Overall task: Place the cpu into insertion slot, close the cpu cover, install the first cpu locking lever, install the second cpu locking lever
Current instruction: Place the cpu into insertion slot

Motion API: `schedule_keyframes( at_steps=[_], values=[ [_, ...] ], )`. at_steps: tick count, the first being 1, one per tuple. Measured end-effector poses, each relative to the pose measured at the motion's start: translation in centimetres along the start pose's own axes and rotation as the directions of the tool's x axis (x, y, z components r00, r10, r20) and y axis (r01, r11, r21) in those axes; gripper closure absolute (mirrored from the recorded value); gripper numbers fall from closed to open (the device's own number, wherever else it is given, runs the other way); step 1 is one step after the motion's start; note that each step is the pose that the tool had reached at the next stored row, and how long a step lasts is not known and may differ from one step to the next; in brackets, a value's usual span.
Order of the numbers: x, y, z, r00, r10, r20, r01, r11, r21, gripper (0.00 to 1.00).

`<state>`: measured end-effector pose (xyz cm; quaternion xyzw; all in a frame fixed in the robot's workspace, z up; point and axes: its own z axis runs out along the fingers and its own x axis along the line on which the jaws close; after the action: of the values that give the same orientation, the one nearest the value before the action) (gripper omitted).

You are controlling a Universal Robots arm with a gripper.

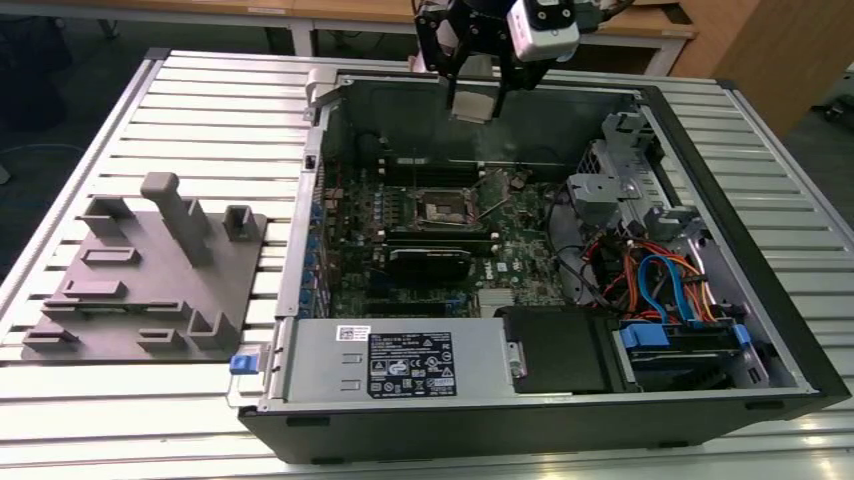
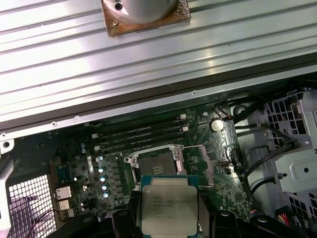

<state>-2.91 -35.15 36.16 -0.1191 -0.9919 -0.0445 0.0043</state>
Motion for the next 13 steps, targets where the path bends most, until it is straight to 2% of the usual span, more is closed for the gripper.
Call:
schedule_keyframes(
  at_steps=[13],
  values=[
    [0.0,0.0,0.0,1.0,0.001,0.0001,-0.001,1.0,-0.0001,0.46]
  ],
)
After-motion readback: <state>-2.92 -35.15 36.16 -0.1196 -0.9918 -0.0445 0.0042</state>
